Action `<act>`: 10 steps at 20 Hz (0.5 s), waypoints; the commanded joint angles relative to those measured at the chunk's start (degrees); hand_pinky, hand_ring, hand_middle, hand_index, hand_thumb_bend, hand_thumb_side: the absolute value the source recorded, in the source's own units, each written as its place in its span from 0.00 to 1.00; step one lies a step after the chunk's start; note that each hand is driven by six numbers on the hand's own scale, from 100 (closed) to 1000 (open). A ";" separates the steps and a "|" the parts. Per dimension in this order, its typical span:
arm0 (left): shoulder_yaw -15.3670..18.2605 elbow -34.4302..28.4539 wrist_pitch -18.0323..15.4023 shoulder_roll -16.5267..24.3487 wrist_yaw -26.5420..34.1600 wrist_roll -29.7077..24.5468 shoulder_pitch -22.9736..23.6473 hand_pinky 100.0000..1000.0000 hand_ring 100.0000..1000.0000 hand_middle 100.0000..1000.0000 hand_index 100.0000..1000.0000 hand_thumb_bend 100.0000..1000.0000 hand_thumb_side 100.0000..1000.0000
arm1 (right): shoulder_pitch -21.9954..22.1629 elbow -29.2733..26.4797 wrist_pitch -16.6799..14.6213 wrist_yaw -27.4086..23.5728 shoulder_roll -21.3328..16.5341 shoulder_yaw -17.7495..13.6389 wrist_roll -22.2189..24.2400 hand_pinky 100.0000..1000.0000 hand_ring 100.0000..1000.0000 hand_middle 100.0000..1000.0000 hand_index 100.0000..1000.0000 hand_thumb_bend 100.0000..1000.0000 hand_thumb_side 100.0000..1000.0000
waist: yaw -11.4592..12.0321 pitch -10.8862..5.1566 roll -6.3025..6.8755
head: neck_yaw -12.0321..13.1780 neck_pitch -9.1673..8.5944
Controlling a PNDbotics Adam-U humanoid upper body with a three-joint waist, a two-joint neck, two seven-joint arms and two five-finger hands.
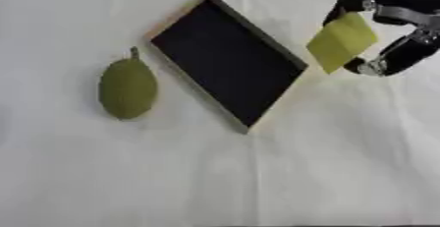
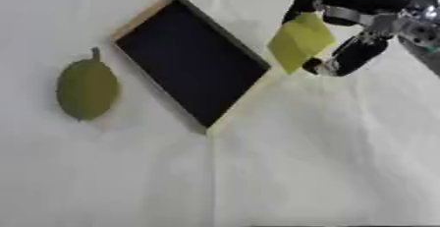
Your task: Pick up objects on the table and place them in the box.
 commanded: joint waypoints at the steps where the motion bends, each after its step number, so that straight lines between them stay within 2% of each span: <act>1: 0.27 -0.84 -0.35 1.14 -0.12 -0.06 -0.29 0.84 0.87 0.88 1.00 0.30 0.75 | -2.24 -4.52 0.48 -2.40 -1.53 -1.10 1.18 0.77 0.64 0.50 0.58 0.06 0.00 | -0.08 -1.87 0.17 | 0.20 0.58; 6: -0.06 -0.84 -0.46 1.26 -0.05 -0.39 -0.58 0.84 0.87 0.88 1.00 0.30 0.75 | -7.11 -5.17 -1.82 -3.32 0.34 1.23 4.29 0.76 0.63 0.51 0.59 0.05 0.00 | -0.08 -2.22 -0.09 | 0.19 0.97; 10: -0.23 -0.84 -0.55 1.20 0.01 -0.59 -0.70 0.84 0.87 0.88 1.00 0.30 0.75 | -11.02 -5.19 -1.64 -2.69 3.20 3.32 6.36 0.75 0.62 0.51 0.59 0.05 0.00 | 0.02 -2.51 -0.33 | 0.21 1.17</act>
